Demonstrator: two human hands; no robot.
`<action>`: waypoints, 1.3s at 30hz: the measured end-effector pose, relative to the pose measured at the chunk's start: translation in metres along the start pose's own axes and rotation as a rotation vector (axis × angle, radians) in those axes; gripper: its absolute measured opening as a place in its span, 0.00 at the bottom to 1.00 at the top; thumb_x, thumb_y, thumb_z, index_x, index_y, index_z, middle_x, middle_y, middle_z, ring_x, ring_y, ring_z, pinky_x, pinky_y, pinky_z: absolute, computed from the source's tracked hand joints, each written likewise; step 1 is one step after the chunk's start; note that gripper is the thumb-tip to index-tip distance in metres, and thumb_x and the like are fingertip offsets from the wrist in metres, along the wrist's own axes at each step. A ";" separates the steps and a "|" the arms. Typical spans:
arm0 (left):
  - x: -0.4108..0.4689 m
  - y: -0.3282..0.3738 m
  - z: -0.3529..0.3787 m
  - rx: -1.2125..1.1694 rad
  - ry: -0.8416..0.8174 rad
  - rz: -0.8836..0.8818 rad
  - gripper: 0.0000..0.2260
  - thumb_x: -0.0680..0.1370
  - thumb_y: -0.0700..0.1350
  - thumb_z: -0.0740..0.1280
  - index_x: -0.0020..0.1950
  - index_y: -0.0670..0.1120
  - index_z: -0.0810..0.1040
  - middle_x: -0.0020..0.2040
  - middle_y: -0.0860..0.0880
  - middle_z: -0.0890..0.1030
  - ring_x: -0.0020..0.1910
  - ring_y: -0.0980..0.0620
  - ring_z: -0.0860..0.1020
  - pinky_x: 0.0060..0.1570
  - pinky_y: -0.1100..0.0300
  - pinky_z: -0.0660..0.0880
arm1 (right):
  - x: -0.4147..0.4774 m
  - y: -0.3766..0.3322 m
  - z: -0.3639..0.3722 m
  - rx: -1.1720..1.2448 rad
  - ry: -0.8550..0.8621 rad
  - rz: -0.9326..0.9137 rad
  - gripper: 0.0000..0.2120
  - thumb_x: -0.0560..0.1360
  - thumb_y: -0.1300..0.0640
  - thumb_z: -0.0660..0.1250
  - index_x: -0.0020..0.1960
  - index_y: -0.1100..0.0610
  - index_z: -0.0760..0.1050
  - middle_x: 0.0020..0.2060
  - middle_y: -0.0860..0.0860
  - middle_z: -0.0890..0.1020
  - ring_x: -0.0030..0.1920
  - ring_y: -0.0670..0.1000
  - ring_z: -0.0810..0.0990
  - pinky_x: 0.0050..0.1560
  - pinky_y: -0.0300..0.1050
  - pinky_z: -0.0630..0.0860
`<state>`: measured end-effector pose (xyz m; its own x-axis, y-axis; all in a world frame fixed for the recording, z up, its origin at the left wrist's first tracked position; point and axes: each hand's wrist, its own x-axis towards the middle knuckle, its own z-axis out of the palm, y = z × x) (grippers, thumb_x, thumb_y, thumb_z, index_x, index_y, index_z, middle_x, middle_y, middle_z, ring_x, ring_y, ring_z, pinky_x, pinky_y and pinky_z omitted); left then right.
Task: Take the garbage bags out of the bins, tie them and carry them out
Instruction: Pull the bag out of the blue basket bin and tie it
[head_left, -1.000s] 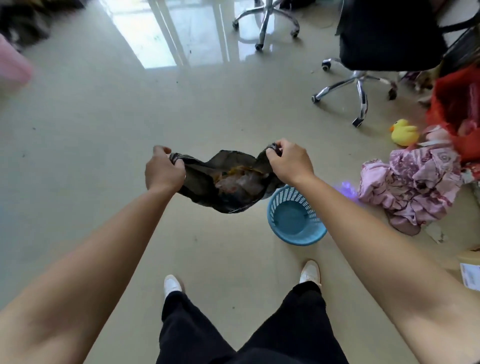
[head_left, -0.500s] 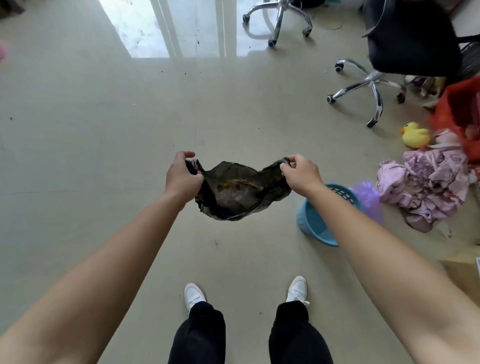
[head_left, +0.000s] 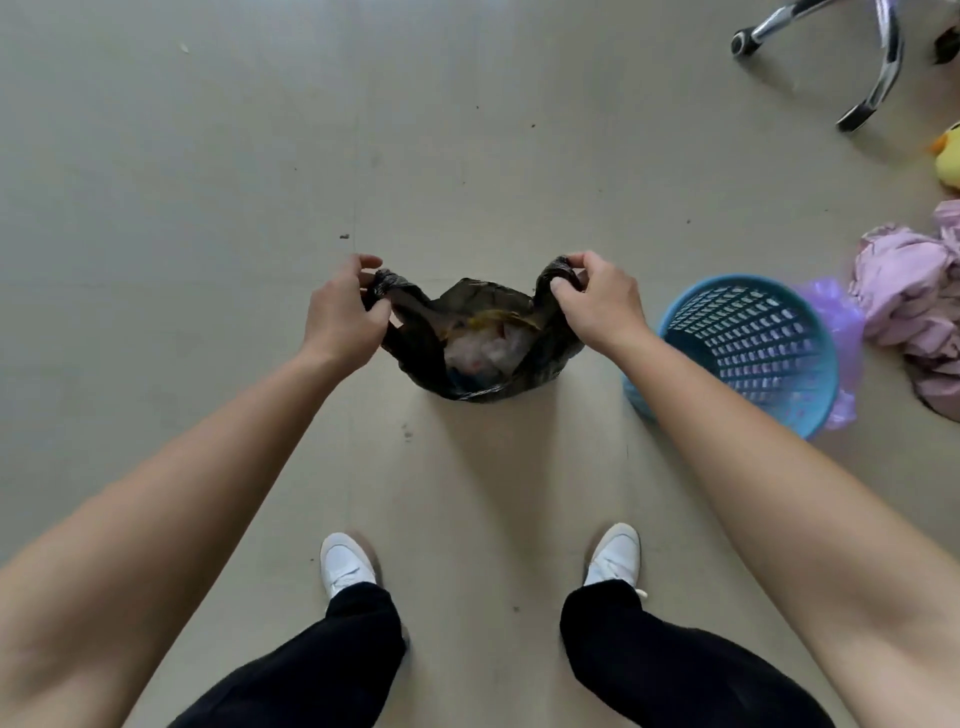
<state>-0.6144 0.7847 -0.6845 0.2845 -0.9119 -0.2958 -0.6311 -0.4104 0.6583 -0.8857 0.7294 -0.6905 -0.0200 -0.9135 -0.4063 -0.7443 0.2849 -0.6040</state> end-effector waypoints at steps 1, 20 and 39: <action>0.003 -0.013 0.014 -0.029 0.048 0.023 0.17 0.78 0.40 0.67 0.67 0.45 0.74 0.56 0.48 0.82 0.50 0.50 0.80 0.47 0.69 0.71 | 0.005 0.015 0.015 0.022 0.034 -0.025 0.18 0.78 0.50 0.65 0.66 0.53 0.75 0.55 0.50 0.83 0.58 0.54 0.79 0.53 0.41 0.69; 0.054 -0.170 0.225 -0.164 0.332 0.759 0.45 0.72 0.77 0.57 0.80 0.51 0.52 0.79 0.63 0.49 0.79 0.55 0.50 0.77 0.48 0.51 | 0.093 0.177 0.184 0.082 0.798 -0.693 0.41 0.74 0.45 0.72 0.76 0.56 0.53 0.75 0.67 0.58 0.76 0.58 0.56 0.76 0.46 0.51; 0.127 -0.096 0.193 -0.936 0.403 0.088 0.17 0.80 0.59 0.65 0.45 0.46 0.80 0.41 0.55 0.81 0.39 0.57 0.78 0.43 0.63 0.76 | 0.099 0.145 0.161 0.549 0.506 -0.360 0.54 0.62 0.34 0.79 0.77 0.52 0.56 0.72 0.47 0.70 0.73 0.46 0.68 0.75 0.48 0.64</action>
<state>-0.6572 0.7083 -0.9192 0.5948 -0.7999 -0.0796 0.1063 -0.0199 0.9941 -0.8878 0.7269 -0.9285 -0.2385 -0.9588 0.1542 -0.3333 -0.0684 -0.9403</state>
